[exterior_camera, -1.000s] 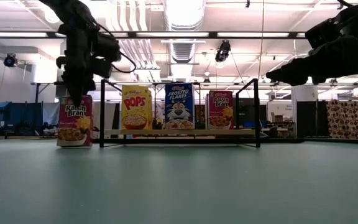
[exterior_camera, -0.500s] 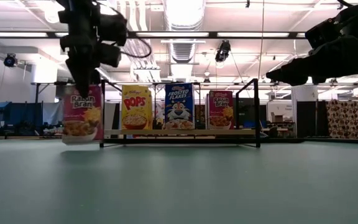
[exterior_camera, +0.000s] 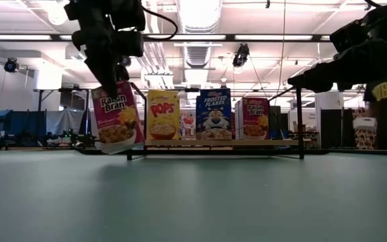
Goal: Stack cereal on shelf
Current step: Move the pink cereal box to the front of the shelf
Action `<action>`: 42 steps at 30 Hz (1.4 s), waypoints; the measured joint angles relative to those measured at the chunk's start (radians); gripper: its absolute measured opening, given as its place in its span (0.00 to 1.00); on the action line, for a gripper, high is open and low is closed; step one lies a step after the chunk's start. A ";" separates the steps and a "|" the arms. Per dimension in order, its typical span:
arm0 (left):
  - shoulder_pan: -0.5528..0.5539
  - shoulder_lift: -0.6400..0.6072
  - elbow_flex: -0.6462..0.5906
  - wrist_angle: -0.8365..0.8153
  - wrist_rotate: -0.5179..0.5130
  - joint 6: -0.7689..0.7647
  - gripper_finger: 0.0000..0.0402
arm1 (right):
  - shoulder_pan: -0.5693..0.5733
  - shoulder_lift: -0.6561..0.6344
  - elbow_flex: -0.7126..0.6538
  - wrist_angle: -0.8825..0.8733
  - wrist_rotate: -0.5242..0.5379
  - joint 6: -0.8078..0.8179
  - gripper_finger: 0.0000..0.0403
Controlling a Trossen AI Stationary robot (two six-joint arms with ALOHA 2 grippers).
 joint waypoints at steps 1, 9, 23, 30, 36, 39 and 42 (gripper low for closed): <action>-0.001 0.000 0.000 0.002 -0.001 -0.006 0.27 | 0.000 0.000 0.000 0.000 0.000 0.000 0.90; -0.049 0.000 0.040 0.006 -0.001 -0.027 0.27 | 0.000 0.000 0.000 0.000 0.000 0.000 0.90; -0.143 0.009 0.099 0.108 0.000 -0.078 0.27 | 0.000 0.000 0.000 0.000 0.000 0.000 0.90; -0.152 0.065 0.098 0.196 0.000 -0.077 0.27 | 0.000 0.000 0.000 0.000 0.000 0.000 0.90; -0.153 0.139 0.101 0.288 0.000 -0.065 0.27 | 0.000 0.000 0.000 0.000 0.000 0.000 0.90; -0.153 0.186 0.132 0.294 -0.001 -0.046 0.27 | 0.000 0.000 0.000 -0.001 0.000 0.000 0.90; -0.152 0.235 0.177 0.281 -0.018 -0.043 0.27 | 0.000 0.000 0.000 -0.001 0.000 0.000 0.90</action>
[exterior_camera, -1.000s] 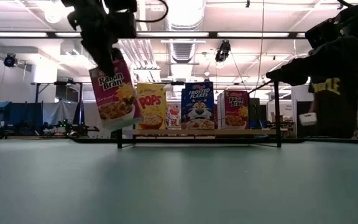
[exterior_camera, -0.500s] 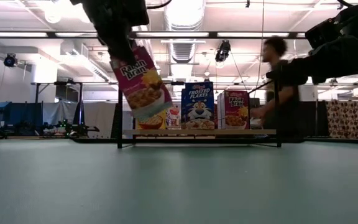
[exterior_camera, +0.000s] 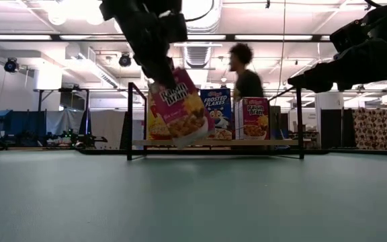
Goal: Stack cereal on shelf
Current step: Move the pink cereal box to the front of the shelf
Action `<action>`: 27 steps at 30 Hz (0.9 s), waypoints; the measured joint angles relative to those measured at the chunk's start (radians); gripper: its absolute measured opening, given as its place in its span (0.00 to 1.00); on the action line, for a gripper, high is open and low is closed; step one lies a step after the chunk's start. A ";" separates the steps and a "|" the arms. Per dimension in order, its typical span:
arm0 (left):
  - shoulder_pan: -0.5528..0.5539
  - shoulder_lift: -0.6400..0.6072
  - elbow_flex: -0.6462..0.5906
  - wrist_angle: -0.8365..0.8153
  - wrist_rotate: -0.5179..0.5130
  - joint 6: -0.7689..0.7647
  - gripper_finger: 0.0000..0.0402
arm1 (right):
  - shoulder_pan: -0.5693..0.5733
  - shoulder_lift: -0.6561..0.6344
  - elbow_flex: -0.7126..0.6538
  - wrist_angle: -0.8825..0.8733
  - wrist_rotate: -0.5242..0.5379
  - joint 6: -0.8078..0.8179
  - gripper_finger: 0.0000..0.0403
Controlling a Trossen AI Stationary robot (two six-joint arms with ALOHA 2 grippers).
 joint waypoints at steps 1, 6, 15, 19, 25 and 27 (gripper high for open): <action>0.000 0.019 0.016 -0.013 -0.012 0.000 0.27 | 0.000 0.000 0.000 0.000 0.000 0.000 0.90; 0.000 0.114 0.119 -0.111 -0.073 0.002 0.27 | 0.000 0.000 0.000 0.000 0.000 0.000 0.90; 0.000 0.243 0.309 -0.253 -0.155 0.077 0.27 | 0.000 0.000 0.000 0.000 0.000 0.000 0.90; 0.000 0.259 0.334 -0.253 -0.168 0.125 0.27 | 0.000 0.000 0.000 0.000 0.000 0.000 0.90; 0.000 0.260 0.339 -0.192 -0.167 0.189 0.27 | 0.000 0.000 0.000 0.000 0.000 0.000 0.90; 0.000 0.260 0.339 -0.175 -0.167 0.202 0.27 | 0.000 0.000 0.000 0.000 0.000 0.000 0.90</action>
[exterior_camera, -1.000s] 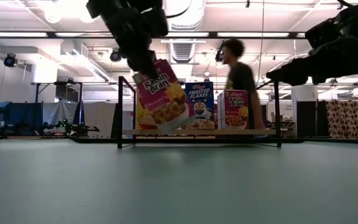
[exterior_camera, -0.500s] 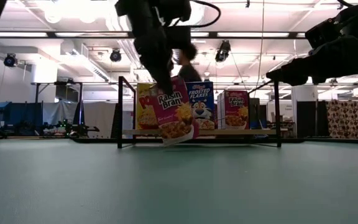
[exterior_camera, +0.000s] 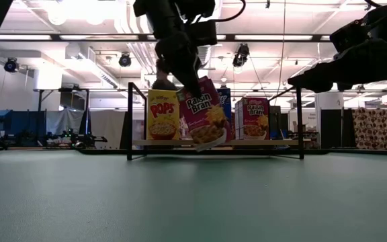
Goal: Stack cereal on shelf
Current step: Move the pink cereal box to the front of the shelf
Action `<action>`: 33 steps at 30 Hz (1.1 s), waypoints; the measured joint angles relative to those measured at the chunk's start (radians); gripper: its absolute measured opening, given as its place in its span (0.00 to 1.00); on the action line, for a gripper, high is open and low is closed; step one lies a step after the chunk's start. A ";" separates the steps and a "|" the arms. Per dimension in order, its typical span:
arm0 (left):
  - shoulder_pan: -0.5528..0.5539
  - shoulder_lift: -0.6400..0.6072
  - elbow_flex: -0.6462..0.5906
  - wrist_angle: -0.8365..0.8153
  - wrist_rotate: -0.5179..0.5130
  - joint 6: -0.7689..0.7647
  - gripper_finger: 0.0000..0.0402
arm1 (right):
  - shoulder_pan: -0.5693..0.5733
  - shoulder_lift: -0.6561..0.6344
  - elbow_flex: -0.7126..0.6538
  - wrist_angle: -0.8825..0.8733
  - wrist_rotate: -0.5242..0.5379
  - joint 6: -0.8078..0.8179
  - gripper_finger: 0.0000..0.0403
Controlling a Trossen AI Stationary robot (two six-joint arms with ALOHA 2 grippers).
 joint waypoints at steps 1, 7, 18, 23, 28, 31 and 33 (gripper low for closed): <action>0.000 0.000 0.000 0.005 0.000 0.003 0.27 | 0.000 0.000 0.000 0.000 0.000 0.000 0.90; 0.000 0.000 0.000 0.024 0.000 0.004 0.27 | 0.000 0.000 0.000 0.000 0.000 0.000 0.90; 0.008 0.057 0.000 0.041 0.000 0.002 0.27 | 0.000 0.000 0.000 0.000 0.000 0.000 0.90; 0.010 0.058 0.000 0.042 -0.004 -0.019 0.28 | 0.000 0.000 0.000 0.000 0.000 0.000 0.90; 0.011 0.058 0.000 0.042 -0.029 -0.055 0.32 | 0.000 0.000 0.000 0.000 0.000 0.000 0.90; 0.011 0.058 0.000 0.042 -0.031 -0.054 0.35 | 0.000 0.000 0.000 0.000 0.000 0.000 0.90; 0.011 0.058 0.000 0.041 -0.032 -0.053 0.35 | 0.000 0.000 0.000 0.000 0.000 0.000 0.90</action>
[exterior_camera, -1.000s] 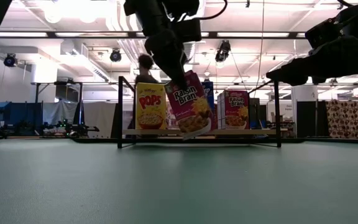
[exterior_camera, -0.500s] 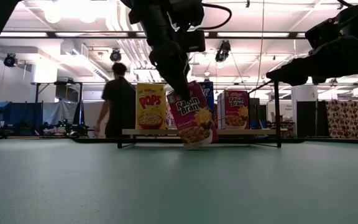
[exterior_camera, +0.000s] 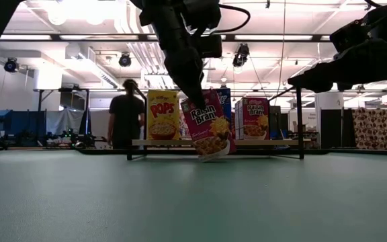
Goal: Stack cereal on shelf
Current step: Move the pink cereal box to the front of the shelf, then adjust the shelf
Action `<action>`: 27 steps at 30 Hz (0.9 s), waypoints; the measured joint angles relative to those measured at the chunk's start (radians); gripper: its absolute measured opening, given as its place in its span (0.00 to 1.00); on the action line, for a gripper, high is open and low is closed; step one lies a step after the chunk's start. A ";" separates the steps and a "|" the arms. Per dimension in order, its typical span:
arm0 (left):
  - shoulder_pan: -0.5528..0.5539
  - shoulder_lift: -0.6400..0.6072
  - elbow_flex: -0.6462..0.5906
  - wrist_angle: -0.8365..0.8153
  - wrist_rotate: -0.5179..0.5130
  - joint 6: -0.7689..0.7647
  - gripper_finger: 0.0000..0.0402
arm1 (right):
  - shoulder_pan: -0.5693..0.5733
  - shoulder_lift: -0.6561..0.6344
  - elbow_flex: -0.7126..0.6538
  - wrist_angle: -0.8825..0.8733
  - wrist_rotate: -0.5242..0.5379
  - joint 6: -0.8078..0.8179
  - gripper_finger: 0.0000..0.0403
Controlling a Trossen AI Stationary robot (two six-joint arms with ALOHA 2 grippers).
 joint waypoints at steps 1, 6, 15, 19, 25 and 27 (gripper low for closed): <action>0.000 0.000 0.000 0.000 -0.001 0.001 0.35 | 0.000 0.000 0.000 0.000 0.000 0.000 0.90; 0.001 0.000 0.000 -0.007 -0.009 0.011 0.36 | 0.000 0.000 0.000 0.000 0.000 0.000 0.90; 0.002 0.000 0.000 -0.007 -0.014 0.002 0.43 | 0.000 0.000 0.000 0.000 0.000 0.000 0.90; 0.002 -0.001 0.000 -0.008 -0.014 0.003 0.55 | 0.000 0.000 0.000 0.000 0.000 0.000 0.90; 0.002 -0.011 -0.001 -0.019 -0.014 0.004 0.73 | 0.000 0.000 0.000 0.000 0.000 0.000 0.90; 0.002 -0.018 -0.001 -0.029 -0.014 0.004 0.78 | 0.000 0.000 0.000 0.000 0.000 0.000 0.90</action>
